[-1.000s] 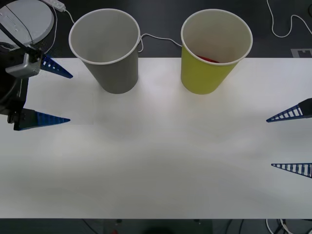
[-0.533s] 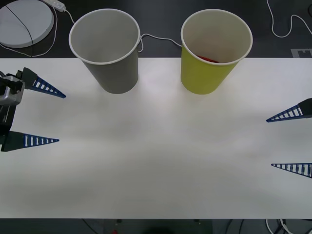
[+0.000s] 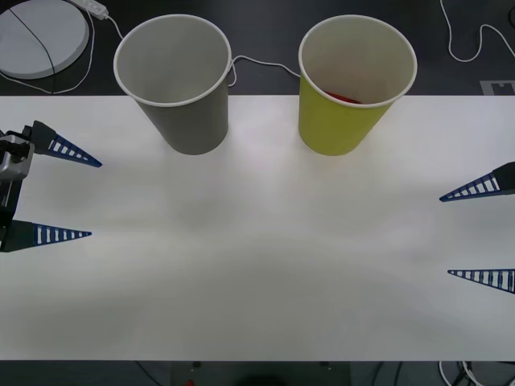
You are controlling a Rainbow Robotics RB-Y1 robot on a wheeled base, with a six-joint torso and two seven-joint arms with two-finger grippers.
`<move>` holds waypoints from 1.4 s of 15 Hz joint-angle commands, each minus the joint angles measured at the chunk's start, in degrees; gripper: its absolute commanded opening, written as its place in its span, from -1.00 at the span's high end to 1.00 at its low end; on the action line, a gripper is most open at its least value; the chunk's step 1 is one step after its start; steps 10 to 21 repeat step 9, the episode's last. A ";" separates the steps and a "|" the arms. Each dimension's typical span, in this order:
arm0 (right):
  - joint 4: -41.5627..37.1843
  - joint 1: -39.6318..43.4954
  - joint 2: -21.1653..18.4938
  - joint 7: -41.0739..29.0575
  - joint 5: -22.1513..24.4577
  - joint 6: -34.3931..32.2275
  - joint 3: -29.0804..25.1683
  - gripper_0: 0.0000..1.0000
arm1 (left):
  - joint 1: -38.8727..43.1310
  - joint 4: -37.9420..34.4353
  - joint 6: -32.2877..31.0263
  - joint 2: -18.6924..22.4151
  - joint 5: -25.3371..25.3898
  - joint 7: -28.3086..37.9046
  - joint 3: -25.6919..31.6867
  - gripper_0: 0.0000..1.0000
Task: Put the can into the green bin and the plastic bottle into the gray bin
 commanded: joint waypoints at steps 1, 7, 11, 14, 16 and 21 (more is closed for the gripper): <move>0.00 0.00 0.00 0.00 0.00 0.00 0.00 -1.00 | 0.08 -0.19 -0.02 -0.01 -0.21 0.21 -0.16 -1.00; 0.00 0.00 0.00 0.00 0.00 0.00 0.00 -1.00 | -0.01 -0.28 -0.02 -0.01 -1.09 0.38 -0.25 -1.00; 0.00 0.00 0.00 0.00 0.00 0.00 0.00 -1.00 | -0.01 -0.28 -0.02 -0.01 -1.09 0.38 -0.25 -1.00; 0.00 0.00 0.00 0.00 0.00 0.00 0.00 -1.00 | -0.01 -0.28 -0.02 -0.01 -1.09 0.38 -0.25 -1.00; 0.00 0.00 0.00 0.00 0.00 0.00 0.00 -1.00 | -0.01 -0.28 -0.02 -0.01 -1.09 0.38 -0.25 -1.00; 0.00 0.00 0.00 0.00 0.00 0.00 0.00 -1.00 | -0.01 -0.28 -0.02 -0.01 -1.09 0.38 -0.25 -1.00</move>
